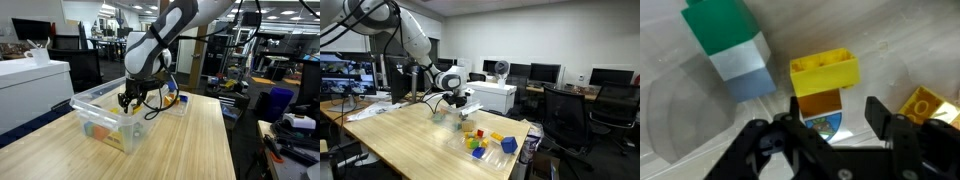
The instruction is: Take a stack of blocks from the storage box and put it on the lid
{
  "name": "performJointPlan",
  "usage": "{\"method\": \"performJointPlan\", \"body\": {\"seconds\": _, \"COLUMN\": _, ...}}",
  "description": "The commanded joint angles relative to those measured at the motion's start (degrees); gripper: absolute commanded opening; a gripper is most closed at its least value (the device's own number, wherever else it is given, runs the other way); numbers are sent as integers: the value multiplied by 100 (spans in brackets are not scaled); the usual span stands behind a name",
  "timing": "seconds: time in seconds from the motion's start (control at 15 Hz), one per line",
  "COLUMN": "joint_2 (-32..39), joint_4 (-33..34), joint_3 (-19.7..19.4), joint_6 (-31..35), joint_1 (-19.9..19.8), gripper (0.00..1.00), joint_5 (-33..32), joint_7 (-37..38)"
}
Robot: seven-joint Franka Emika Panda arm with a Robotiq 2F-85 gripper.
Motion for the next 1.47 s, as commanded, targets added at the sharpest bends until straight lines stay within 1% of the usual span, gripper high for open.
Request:
{"method": "performJointPlan", "body": {"seconds": 0.0, "joint_2": -37, "joint_4": -59, "joint_3": -7, "joint_6": 121, "joint_1": 2, "gripper": 42, "joint_5": -102, "joint_7": -7}}
{"method": "performJointPlan", "body": {"seconds": 0.27, "joint_2": -284, "joint_4": -298, "joint_3": 85, "joint_6": 142, "joint_1": -53, "gripper": 13, "joint_5": -70, "joint_7": -176}}
{"method": "performJointPlan", "body": {"seconds": 0.33, "joint_2": -608, "joint_4": -582, "joint_3": 208, "joint_6": 270, "joint_1": -133, "gripper": 12, "joint_5": -30, "joint_7": -418}}
{"method": "performJointPlan", "body": {"seconds": 0.47, "joint_2": -1323, "joint_4": -1177, "joint_3": 480, "joint_6": 789, "joint_1": -344, "gripper": 12, "joint_5": 84, "joint_7": -963}}
{"method": "performJointPlan", "body": {"seconds": 0.6, "joint_2": -2008, "joint_4": -1642, "joint_3": 829, "joint_6": 1226, "joint_1": -700, "gripper": 12, "joint_5": 312, "joint_7": -1505}}
{"method": "performJointPlan", "body": {"seconds": 0.67, "joint_2": -2328, "joint_4": -1768, "joint_3": 1050, "joint_6": 1281, "joint_1": -992, "gripper": 12, "joint_5": 561, "joint_7": -1816}}
{"method": "performJointPlan", "body": {"seconds": 0.73, "joint_2": -2654, "joint_4": -1808, "joint_3": 1270, "joint_6": 1184, "joint_1": -1393, "gripper": 12, "joint_5": 1024, "joint_7": -2218}}
{"method": "performJointPlan", "body": {"seconds": 0.8, "joint_2": -2858, "joint_4": -1778, "joint_3": 1365, "joint_6": 1132, "joint_1": -1722, "gripper": 12, "joint_5": 1565, "joint_7": -2572}}
{"method": "performJointPlan", "body": {"seconds": 0.93, "joint_2": -3075, "joint_4": -1727, "joint_3": 1395, "joint_6": 1001, "joint_1": -2188, "gripper": 12, "joint_5": 2235, "joint_7": -3070}}
{"method": "performJointPlan", "body": {"seconds": 1.0, "joint_2": -3168, "joint_4": -1745, "joint_3": 1304, "joint_6": 946, "joint_1": -2488, "gripper": 12, "joint_5": 2561, "joint_7": -3387}}
{"method": "performJointPlan", "body": {"seconds": 1.13, "joint_2": -3165, "joint_4": -1881, "joint_3": 1193, "joint_6": 930, "joint_1": -2734, "gripper": 12, "joint_5": 2728, "joint_7": -3606}}
{"method": "performJointPlan", "body": {"seconds": 1.2, "joint_2": -3050, "joint_4": -1977, "joint_3": 1088, "joint_6": 866, "joint_1": -2934, "gripper": 12, "joint_5": 2668, "joint_7": -3685}}
{"method": "performJointPlan", "body": {"seconds": 1.27, "joint_2": -2997, "joint_4": -2029, "joint_3": 1041, "joint_6": 815, "joint_1": -2979, "gripper": 12, "joint_5": 2595, "joint_7": -3623}}
{"method": "performJointPlan", "body": {"seconds": 1.33, "joint_2": -2894, "joint_4": -2099, "joint_3": 717, "joint_6": 739, "joint_1": -2778, "gripper": 12, "joint_5": 2608, "joint_7": -3607}}
{"method": "performJointPlan", "body": {"seconds": 1.4, "joint_2": -2807, "joint_4": -2161, "joint_3": 613, "joint_6": 698, "joint_1": -2759, "gripper": 12, "joint_5": 2521, "joint_7": -3539}}
